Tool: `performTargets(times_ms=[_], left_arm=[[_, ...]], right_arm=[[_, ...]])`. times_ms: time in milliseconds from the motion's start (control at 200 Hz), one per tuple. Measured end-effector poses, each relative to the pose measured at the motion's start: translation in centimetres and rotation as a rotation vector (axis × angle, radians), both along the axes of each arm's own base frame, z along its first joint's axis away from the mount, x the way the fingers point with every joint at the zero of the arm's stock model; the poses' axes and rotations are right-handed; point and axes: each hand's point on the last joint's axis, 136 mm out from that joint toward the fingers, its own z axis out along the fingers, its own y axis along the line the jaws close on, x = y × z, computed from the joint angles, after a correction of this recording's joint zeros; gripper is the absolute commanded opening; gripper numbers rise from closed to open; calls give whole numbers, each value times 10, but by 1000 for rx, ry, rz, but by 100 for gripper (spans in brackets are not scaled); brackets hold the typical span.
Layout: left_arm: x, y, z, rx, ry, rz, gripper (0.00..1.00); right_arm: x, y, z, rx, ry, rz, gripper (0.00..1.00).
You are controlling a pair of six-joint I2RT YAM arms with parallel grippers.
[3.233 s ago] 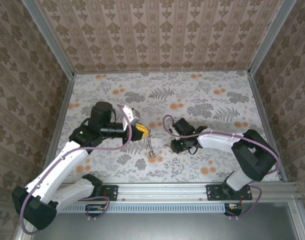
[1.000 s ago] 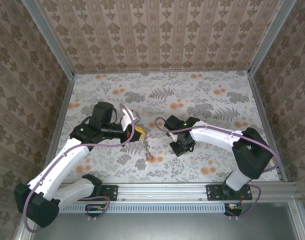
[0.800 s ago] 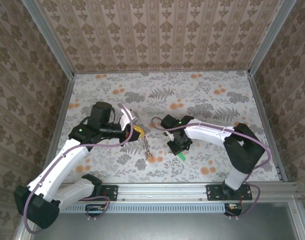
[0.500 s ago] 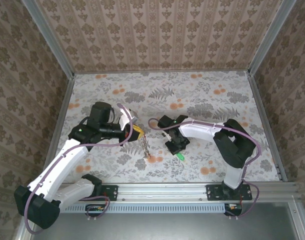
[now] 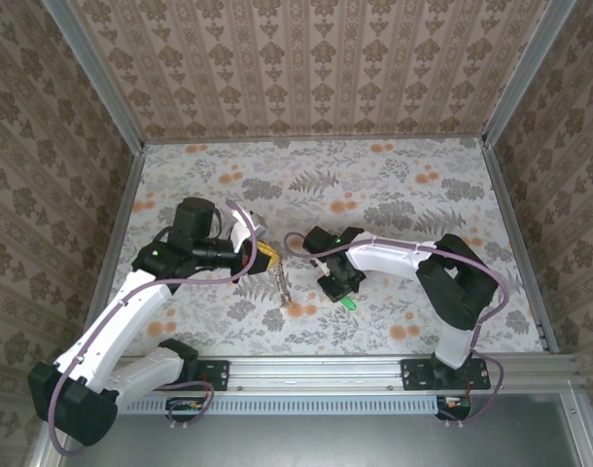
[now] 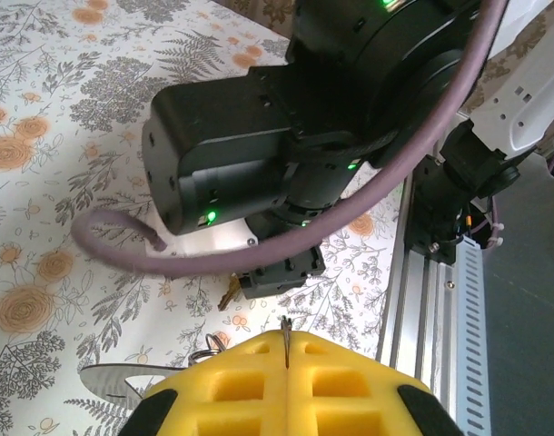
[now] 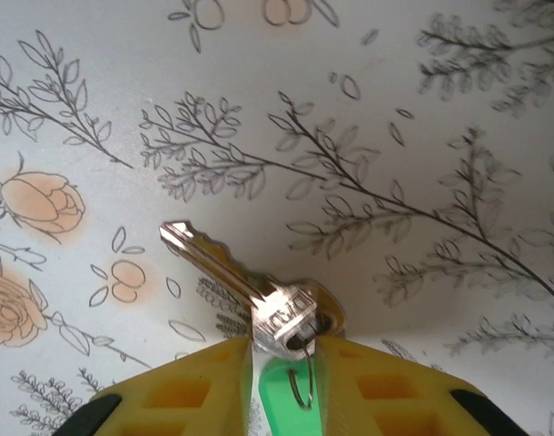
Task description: Put the keys on the keyring
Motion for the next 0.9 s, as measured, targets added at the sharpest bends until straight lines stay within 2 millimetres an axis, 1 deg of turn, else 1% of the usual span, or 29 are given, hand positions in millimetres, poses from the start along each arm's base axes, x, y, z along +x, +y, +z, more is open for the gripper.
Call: performTargets(times_ms=[155,285,465,580,905], left_arm=[[0,-1,1,-6,4,-2,0],[-1,-1,0,-9,12,-3,0],[-2,-2,2,-19,11,-10,0],[-1,-3,4,-28,9,-12,0],[-2,-3,4,-34,7,-17,0]], right_arm=[[2,-4,16,37,-69,-20,32],[-1,-8,20,71,-105,-42,34],[-12,-19,13,114,-123,-94,34],[-17,-20,6,162,-135,-125,34],[-12,-15,1,304,-228,-167,32]])
